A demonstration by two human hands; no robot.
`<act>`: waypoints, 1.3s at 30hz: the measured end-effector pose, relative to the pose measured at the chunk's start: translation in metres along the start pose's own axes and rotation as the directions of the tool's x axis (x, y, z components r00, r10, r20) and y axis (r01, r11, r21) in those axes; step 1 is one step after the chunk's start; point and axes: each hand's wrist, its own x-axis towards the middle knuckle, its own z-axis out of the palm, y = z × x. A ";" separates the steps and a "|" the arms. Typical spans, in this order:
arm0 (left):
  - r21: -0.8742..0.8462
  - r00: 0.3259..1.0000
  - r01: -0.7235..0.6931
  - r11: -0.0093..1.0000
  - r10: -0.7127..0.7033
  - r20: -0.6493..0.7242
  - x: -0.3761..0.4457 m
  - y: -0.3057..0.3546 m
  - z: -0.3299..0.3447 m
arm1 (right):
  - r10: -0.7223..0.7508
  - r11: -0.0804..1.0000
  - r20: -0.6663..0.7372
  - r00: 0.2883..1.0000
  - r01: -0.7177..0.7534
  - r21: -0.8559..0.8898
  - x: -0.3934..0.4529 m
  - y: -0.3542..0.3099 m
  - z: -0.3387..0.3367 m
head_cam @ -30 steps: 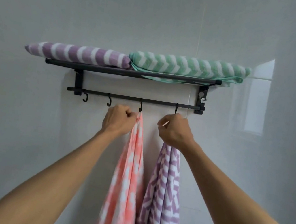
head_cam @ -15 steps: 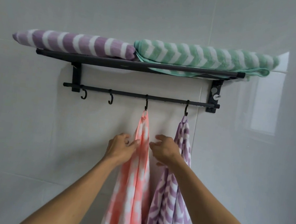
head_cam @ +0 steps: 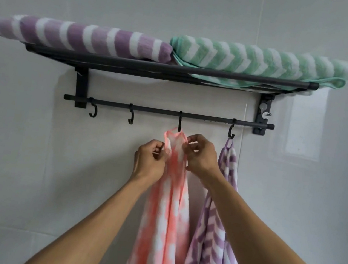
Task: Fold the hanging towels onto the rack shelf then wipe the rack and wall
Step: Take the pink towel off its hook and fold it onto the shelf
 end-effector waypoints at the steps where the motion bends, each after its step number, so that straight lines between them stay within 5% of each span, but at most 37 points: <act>1: -0.030 1.000 -0.007 1.000 0.006 -0.019 0.002 0.003 -0.002 | -0.017 0.999 -0.019 1.000 0.018 0.034 0.001 -0.002 -0.002; 8: -0.134 0.996 -0.019 0.991 0.008 -0.084 0.003 0.013 -0.017 | -0.133 0.976 -0.125 0.983 0.153 0.157 -0.005 -0.013 -0.007; 13: -0.254 0.982 0.071 0.965 -0.113 -0.153 -0.002 0.036 -0.035 | -0.094 0.983 0.088 0.992 0.078 0.168 -0.039 -0.021 -0.014; 16: -0.292 0.969 0.076 0.953 -0.140 -0.205 -0.008 0.058 -0.055 | 0.000 0.964 0.390 0.921 -0.104 0.246 -0.075 -0.015 -0.018; 19: -0.317 0.952 0.075 0.945 -0.163 -0.258 -0.018 0.084 -0.076 | 0.156 0.985 0.644 0.749 -0.065 -0.162 -0.110 0.010 -0.022; 22: -0.283 0.917 0.086 0.955 -0.187 -0.352 -0.032 0.099 -0.102 | 0.337 0.849 0.645 0.686 0.074 -0.523 -0.146 0.054 -0.025; 24: -0.260 0.877 0.121 0.958 -0.226 -0.425 -0.045 0.104 -0.122 | 0.423 0.780 0.579 0.698 0.045 -0.624 -0.175 0.080 -0.031; 27: -0.180 0.824 0.184 0.966 -0.252 -0.508 -0.073 0.103 -0.153 | 0.477 0.840 0.457 0.751 -0.237 -0.488 -0.201 0.091 -0.045; 30: -0.015 0.874 0.325 0.946 -0.306 -0.378 -0.111 0.090 -0.175 | 0.340 0.937 0.379 0.861 -0.277 -0.211 -0.202 0.069 -0.048; 32: 0.121 0.906 0.417 0.901 -0.401 -0.134 -0.143 0.088 -0.178 | 0.204 0.979 0.366 0.908 -0.186 -0.082 -0.205 0.032 -0.046; 33: 0.194 0.881 0.452 0.871 -0.470 0.058 -0.161 0.088 -0.178 | 0.170 0.984 0.371 0.913 -0.175 -0.022 -0.208 0.009 -0.044; 35: 0.307 0.687 0.491 0.815 -0.579 0.438 -0.197 0.091 -0.172 | 0.119 0.983 0.378 0.918 -0.162 0.084 -0.210 -0.031 -0.037; 37: 0.329 0.548 0.482 0.812 -0.572 0.610 -0.227 0.094 -0.163 | 0.100 0.984 0.402 0.910 -0.151 0.098 -0.210 -0.061 -0.030; 39: 0.267 0.613 0.477 0.837 -0.535 0.582 -0.242 0.095 -0.156 | 0.067 0.997 0.449 0.891 -0.076 0.002 -0.216 -0.081 -0.029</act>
